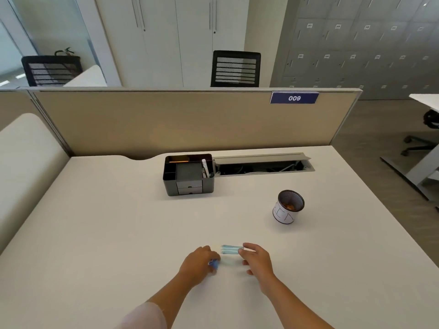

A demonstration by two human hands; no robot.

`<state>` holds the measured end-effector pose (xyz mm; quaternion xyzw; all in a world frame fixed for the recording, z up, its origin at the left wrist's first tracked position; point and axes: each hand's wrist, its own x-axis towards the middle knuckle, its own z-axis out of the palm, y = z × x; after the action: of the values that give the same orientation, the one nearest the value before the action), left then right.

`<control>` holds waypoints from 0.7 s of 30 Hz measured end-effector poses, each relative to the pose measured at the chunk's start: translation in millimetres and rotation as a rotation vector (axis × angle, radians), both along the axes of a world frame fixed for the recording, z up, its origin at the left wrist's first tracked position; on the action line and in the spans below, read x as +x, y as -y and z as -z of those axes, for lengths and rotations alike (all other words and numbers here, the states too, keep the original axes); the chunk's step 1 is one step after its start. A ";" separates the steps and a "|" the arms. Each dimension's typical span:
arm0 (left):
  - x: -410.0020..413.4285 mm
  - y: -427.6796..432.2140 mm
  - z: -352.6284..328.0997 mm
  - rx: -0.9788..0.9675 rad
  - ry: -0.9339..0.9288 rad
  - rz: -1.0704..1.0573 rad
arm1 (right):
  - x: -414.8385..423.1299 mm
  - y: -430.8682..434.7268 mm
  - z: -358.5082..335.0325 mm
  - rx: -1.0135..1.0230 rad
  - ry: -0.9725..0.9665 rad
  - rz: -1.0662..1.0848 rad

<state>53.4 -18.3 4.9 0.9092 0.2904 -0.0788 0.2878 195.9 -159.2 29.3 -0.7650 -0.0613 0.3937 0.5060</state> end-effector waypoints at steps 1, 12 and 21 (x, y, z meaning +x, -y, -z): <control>-0.9 1.1 -0.2 -0.046 0.049 -0.065 | -1.9 0.2 -0.1 0.007 -0.016 0.003; 3.2 -17.8 -43.3 -1.027 0.539 -0.910 | -6.7 -18.0 -24.8 0.130 -0.002 -0.016; -2.2 -17.1 -62.3 -1.043 0.568 -0.846 | -17.5 -33.7 -36.6 0.232 0.121 -0.016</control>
<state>51.2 -1.2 67.2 0.4493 0.4557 0.1498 0.7537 178.4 -125.5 65.8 -0.7233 -0.1430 0.3411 0.5832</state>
